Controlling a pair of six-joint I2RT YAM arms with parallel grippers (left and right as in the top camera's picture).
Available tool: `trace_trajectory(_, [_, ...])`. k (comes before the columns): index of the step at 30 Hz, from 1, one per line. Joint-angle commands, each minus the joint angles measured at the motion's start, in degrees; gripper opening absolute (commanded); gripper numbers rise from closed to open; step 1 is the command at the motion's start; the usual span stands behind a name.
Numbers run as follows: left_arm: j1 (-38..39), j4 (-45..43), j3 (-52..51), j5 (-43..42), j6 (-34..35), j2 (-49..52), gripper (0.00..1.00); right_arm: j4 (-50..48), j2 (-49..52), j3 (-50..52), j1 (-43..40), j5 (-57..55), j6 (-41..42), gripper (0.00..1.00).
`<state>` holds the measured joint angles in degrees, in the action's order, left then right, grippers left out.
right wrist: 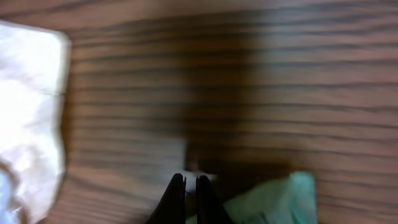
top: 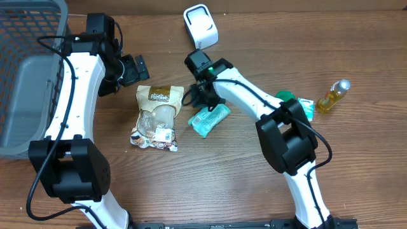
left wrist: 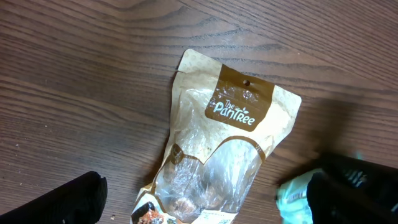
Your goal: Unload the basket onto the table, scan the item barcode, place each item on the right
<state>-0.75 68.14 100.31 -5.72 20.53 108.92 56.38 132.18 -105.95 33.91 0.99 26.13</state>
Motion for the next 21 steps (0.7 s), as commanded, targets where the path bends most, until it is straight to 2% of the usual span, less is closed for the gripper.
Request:
trace_trajectory(1, [0.07,0.0,-0.59,0.31,-0.85,0.17,1.0,1.07,-0.31,-0.22,-1.97,-1.77,4.35,0.04])
trace_trajectory(7, [0.07,0.0,-0.59,0.33,-0.85,0.17,1.0,1.46,-4.66,-0.33,-3.41,1.4,2.21,0.04])
trace_trajectory(12, [0.07,0.0,-0.59,0.33,-0.85,0.17,1.0,6.4,-9.18,-0.33,-4.07,1.27,-1.55,0.11])
trace_trajectory(21, [0.07,0.0,-0.59,0.33,-0.85,0.17,1.0,14.64,-8.83,-0.13,-4.74,0.98,-2.43,0.11])
